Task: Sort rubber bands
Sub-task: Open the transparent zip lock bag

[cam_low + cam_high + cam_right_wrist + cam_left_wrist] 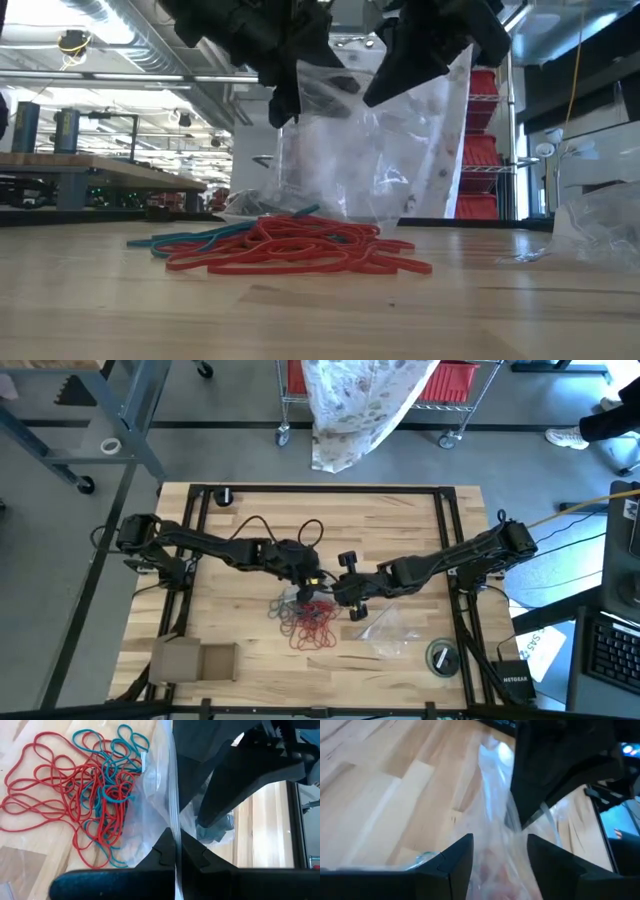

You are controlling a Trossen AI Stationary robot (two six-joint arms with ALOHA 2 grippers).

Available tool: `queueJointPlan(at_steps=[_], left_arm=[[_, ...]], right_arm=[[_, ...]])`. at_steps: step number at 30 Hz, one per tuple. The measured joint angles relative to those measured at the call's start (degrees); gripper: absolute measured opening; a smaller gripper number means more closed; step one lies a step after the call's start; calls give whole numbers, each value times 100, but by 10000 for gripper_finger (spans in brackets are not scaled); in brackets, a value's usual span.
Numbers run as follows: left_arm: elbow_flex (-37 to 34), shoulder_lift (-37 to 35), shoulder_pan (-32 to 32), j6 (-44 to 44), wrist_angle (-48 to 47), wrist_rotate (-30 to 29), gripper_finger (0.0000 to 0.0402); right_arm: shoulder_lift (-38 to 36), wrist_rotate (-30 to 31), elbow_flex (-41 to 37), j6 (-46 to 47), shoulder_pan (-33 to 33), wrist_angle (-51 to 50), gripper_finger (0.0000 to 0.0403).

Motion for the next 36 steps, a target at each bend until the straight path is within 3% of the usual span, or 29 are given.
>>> queueJointPlan(at_steps=[4,8,10,12,19,22,29,36], left_arm=[[0,0,-11,36,54,18,117],[0,0,-17,216,59,-3,27],[0,-5,-20,319,40,-177,9],[0,-58,4,456,-63,-378,6],[-2,-496,4,1243,-194,-2036,1],[-4,-653,-94,1633,-76,-2510,1],[-7,-743,-387,2404,155,-2648,1],[-11,-732,-751,3133,-451,-4017,1]], right_arm=[[0,7,0,-2,0,140,0],[0,-3,0,7,0,231,0],[0,-19,0,66,-2,228,0],[0,-63,0,173,-4,234,0],[-2,-949,3,687,-10,384,0],[-2,-946,11,841,-11,421,0],[216,-919,15,1104,-128,490,0],[822,-858,15,1249,-315,1004,0]])
